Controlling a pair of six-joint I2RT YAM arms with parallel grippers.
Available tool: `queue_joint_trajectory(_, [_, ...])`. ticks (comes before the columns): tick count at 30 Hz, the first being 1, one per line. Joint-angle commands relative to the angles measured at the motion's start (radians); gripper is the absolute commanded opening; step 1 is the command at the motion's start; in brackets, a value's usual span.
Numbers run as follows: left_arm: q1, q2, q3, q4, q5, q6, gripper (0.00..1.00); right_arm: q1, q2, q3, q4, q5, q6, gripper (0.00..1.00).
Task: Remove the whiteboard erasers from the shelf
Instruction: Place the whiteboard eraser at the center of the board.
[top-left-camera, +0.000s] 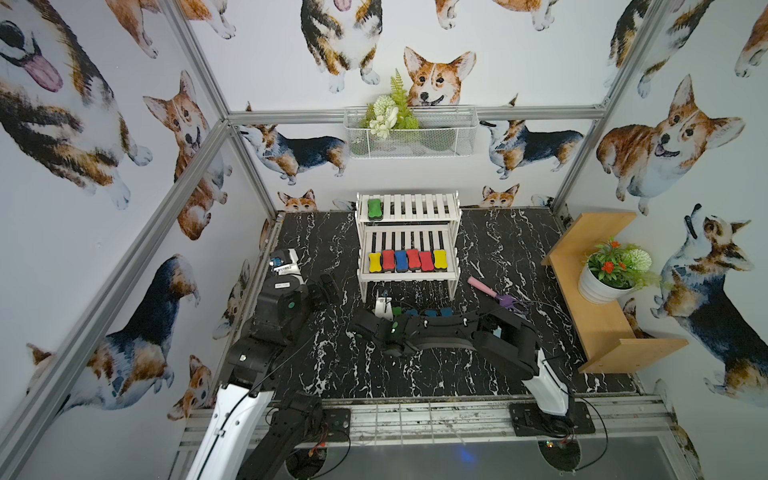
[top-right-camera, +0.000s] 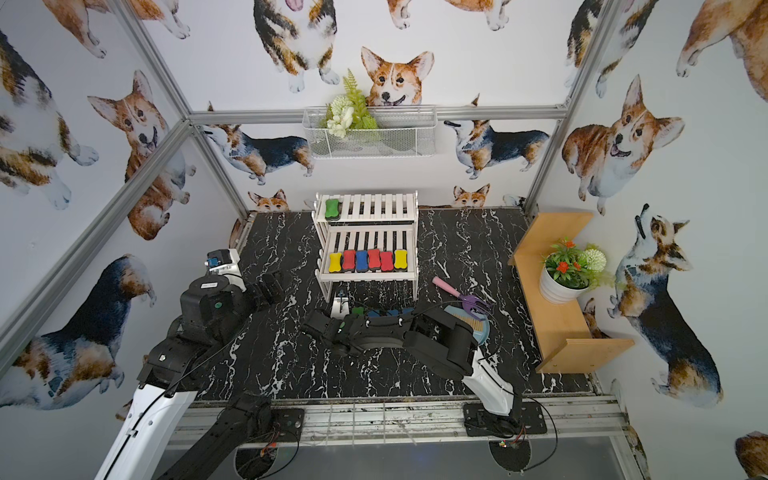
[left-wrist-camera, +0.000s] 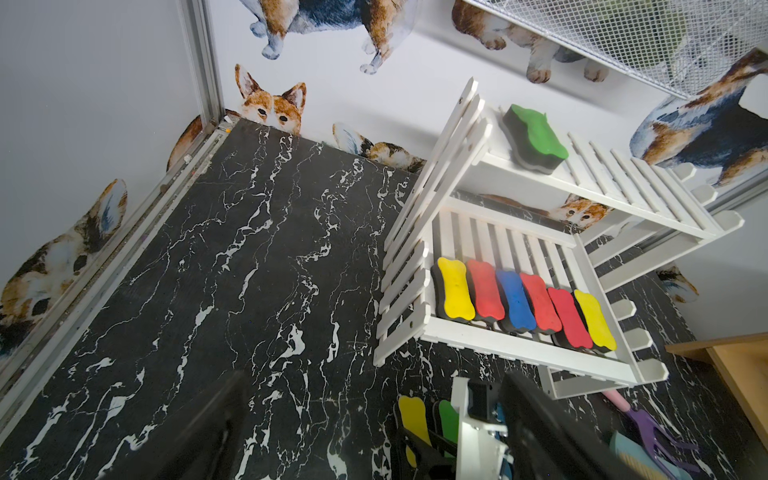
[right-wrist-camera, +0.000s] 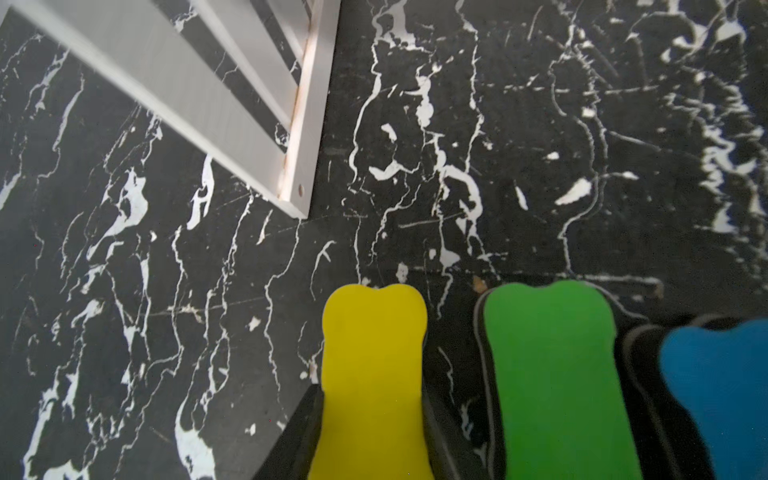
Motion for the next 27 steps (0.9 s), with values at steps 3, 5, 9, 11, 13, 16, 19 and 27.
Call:
queue_joint_trajectory(3, [0.001,0.0,-0.003,-0.007,0.009,0.009,1.0,-0.008,0.027,0.035,-0.049,-0.008,0.025,0.5])
queue_joint_trajectory(5, [0.001,-0.001,-0.004,-0.006,0.01,0.007,1.0,-0.009,0.028,0.04,-0.052,-0.011,0.021,0.56])
queue_joint_trajectory(9, [0.001,0.006,-0.005,-0.004,0.021,0.004,1.0,-0.008,0.006,0.031,-0.049,-0.012,0.017,0.62])
queue_joint_trajectory(11, [0.001,0.008,-0.002,-0.005,0.023,0.002,1.0,-0.005,-0.021,0.015,-0.031,-0.009,0.008,0.62])
queue_joint_trajectory(13, [0.001,0.012,0.004,-0.005,0.027,0.001,1.0,0.006,-0.053,0.003,-0.004,-0.002,-0.02,0.62])
queue_joint_trajectory(16, [0.001,0.021,0.018,-0.005,0.044,0.001,1.0,0.032,-0.11,-0.016,0.028,-0.008,-0.085,0.62])
queue_joint_trajectory(19, [0.001,0.051,0.05,-0.01,0.077,0.008,1.0,0.039,-0.2,-0.075,0.108,-0.104,-0.196,0.62])
queue_joint_trajectory(27, [0.001,0.257,0.233,-0.01,0.196,0.042,0.95,0.011,-0.515,-0.285,0.072,-0.181,-0.393,0.61])
